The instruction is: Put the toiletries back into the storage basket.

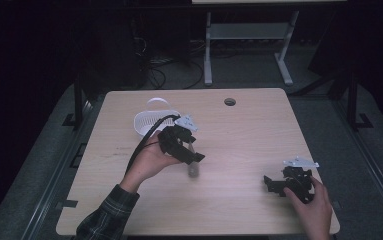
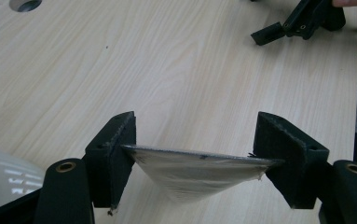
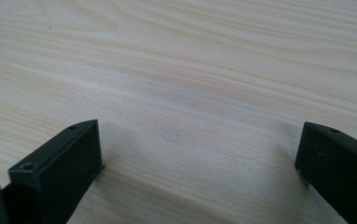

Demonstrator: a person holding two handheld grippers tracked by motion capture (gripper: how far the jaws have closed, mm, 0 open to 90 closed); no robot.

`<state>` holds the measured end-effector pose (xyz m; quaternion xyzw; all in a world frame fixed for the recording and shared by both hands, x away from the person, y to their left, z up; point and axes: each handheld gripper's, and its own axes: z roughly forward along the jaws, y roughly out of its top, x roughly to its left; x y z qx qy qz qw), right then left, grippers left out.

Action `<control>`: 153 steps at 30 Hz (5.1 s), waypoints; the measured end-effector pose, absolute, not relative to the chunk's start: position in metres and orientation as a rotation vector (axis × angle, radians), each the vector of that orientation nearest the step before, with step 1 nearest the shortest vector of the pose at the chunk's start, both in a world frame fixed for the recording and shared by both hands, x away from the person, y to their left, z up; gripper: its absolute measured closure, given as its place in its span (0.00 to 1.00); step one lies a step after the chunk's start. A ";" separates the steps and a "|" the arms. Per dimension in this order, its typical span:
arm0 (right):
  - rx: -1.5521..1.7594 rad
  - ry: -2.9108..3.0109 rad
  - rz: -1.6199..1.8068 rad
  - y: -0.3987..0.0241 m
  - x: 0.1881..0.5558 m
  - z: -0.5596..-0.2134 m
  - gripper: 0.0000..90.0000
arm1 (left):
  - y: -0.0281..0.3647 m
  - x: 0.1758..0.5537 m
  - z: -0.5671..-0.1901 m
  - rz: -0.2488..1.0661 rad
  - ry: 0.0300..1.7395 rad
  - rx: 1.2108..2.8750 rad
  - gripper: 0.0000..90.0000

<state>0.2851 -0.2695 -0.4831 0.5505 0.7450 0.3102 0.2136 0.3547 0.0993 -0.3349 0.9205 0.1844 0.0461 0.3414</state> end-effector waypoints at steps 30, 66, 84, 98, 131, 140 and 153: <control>1.529 2.067 0.861 -0.269 0.285 -0.483 0.00 | 0.172 0.363 -0.324 0.216 0.680 2.327 0.33; 1.528 2.067 0.860 -0.269 0.285 -0.483 0.00 | 0.245 0.368 -0.309 0.309 0.876 2.248 0.33; 1.531 2.067 0.861 -0.269 0.285 -0.483 0.00 | 0.256 0.373 -0.285 0.350 0.909 2.226 0.33; 1.529 2.067 0.861 -0.269 0.285 -0.483 0.00 | 0.258 0.380 -0.263 0.357 0.909 2.201 0.33; 1.529 2.067 0.861 -0.269 0.285 -0.483 0.00 | 0.248 0.413 -0.238 0.370 0.886 2.153 0.33; 1.530 2.067 0.861 -0.269 0.285 -0.483 0.00 | 0.245 0.425 -0.250 0.388 0.882 2.160 0.33; 1.531 2.066 0.859 -0.269 0.285 -0.483 0.00 | 0.243 0.435 -0.272 0.382 0.878 2.163 0.33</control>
